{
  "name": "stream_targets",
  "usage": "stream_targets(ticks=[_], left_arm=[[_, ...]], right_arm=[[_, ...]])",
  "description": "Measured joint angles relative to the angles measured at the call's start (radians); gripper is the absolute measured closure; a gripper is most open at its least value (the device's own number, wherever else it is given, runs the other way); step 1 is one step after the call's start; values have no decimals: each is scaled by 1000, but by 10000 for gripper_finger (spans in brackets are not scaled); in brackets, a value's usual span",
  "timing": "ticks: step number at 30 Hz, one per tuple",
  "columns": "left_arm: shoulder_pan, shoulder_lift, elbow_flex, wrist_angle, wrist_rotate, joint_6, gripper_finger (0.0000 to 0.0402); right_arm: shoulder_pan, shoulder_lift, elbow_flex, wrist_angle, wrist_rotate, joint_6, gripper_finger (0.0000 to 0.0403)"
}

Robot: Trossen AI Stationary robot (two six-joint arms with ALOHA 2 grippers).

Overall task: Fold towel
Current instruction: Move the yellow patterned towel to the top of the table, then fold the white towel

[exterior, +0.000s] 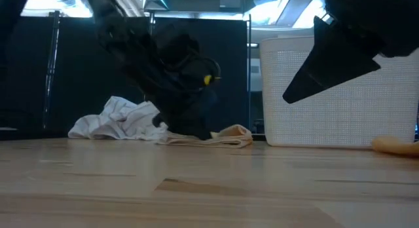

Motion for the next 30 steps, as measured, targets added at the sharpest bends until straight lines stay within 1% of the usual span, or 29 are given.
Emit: stream_targets(ticks=[3,5,9,12,14,15,17,19,21,23,25,27,29,30], left_arm=[[78,35,-2,118,2,33,263],[123,45,-3,157,12,34,263],[171,21,0,135,56,75,263],[146,-53,-5,87,85,95,263],[106,-146,-2,53,84,131,263],[84,-195,0,21,62,155,263],[36,-297,2,-106,-22,187,263],[-6,-397,0,-275,-143,196,263],[-39,-494,0,-465,-268,155,263],[-54,-570,0,-671,-366,53,263],[-48,-615,0,-883,-410,-76,263],[-25,-642,-7,-1039,-420,-194,263],[5,-649,-33,-1117,-421,-261,263],[22,-646,-53,-1125,-418,-271,263]], right_arm=[[1,0,0,18,-1,-36,220],[1,0,0,23,-1,-40,220],[2,0,0,32,-1,-40,220],[3,0,0,35,-1,-45,220],[3,0,0,38,-1,-62,220],[3,0,0,39,-1,-67,220],[3,0,0,43,0,-69,220],[2,0,0,45,0,-69,220],[2,0,0,45,0,-69,220],[2,0,0,45,0,-70,220],[3,0,0,50,3,-70,220],[2,0,0,61,7,-72,220],[1,0,0,69,14,-82,220],[1,0,0,70,20,-91,220]])
